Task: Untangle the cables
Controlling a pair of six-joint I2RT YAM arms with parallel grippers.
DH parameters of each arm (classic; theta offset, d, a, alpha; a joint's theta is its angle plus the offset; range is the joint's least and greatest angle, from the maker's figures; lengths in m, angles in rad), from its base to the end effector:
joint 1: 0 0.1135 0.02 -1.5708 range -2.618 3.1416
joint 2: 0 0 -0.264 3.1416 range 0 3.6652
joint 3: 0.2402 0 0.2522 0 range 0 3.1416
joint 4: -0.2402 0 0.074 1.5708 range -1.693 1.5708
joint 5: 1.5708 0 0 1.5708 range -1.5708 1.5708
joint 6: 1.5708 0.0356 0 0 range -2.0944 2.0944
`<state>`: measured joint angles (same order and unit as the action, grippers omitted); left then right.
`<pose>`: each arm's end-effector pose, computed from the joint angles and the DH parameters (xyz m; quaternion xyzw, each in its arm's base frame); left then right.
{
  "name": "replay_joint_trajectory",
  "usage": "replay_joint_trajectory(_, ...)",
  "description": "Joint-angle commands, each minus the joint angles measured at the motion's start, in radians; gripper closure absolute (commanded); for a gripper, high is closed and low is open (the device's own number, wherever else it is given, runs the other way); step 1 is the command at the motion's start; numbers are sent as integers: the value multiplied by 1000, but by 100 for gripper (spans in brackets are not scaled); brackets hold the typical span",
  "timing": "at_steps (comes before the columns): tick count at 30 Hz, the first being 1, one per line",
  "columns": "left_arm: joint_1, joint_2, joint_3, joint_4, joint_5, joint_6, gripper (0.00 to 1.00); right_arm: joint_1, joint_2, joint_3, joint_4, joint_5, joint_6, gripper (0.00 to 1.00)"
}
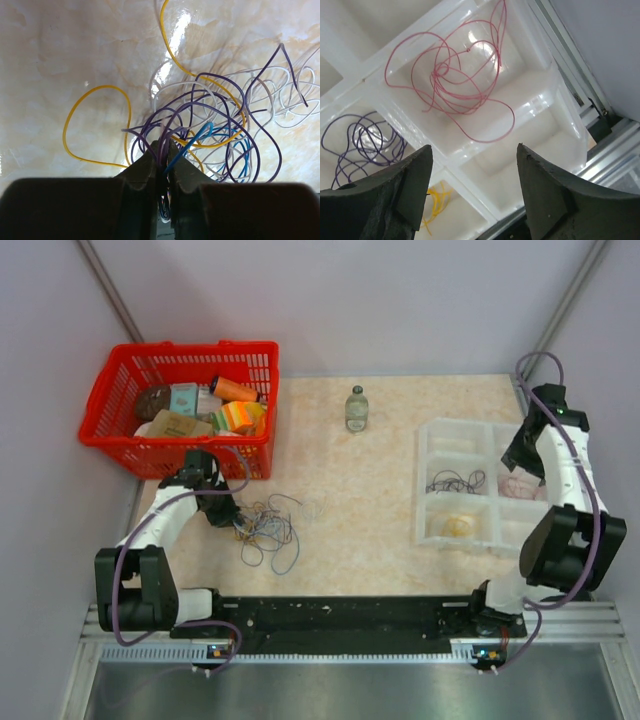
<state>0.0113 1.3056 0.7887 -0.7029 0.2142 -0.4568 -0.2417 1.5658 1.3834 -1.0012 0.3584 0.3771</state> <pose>0.2309 -0.0050 0.1972 -0.2089 0.9566 -0.1410 0.1461 0.2990 -0.0866 0.2927 0.3267 0.9093 -0.1617 0.2007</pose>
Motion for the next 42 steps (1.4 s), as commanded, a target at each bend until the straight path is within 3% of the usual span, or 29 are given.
replay_joint_trajectory(1,-7,-40,1,37,36,12,85,31,-145,16,-116,-25,-24,32)
replay_joint_trajectory(5,-7,-43,-17,55,88,-9,83,399,-200,-16,-7,-198,-64,32)
replay_joint_trajectory(10,-51,-25,-45,63,181,-46,90,773,-139,-167,456,-504,95,34)
replay_joint_trajectory(13,-62,-58,-52,60,208,-66,90,937,-9,-155,599,-585,86,36)
replay_joint_trajectory(18,-62,-69,-25,37,192,-82,91,1094,109,-202,752,-662,112,42)
replay_joint_trajectory(22,-62,-49,-31,60,263,-118,95,1156,106,-294,939,-699,143,40)
replay_joint_trajectory(25,-63,-45,-26,57,260,-123,96,1162,126,-316,984,-662,190,40)
replay_joint_trajectory(30,-63,-8,-5,46,249,-123,96,1176,174,-357,1064,-647,142,51)
replay_joint_trajectory(35,-63,8,15,33,235,-118,97,1187,203,-369,1066,-593,27,60)
replay_joint_trajectory(42,-62,17,4,23,238,-114,97,1228,286,-331,1024,-536,-86,60)
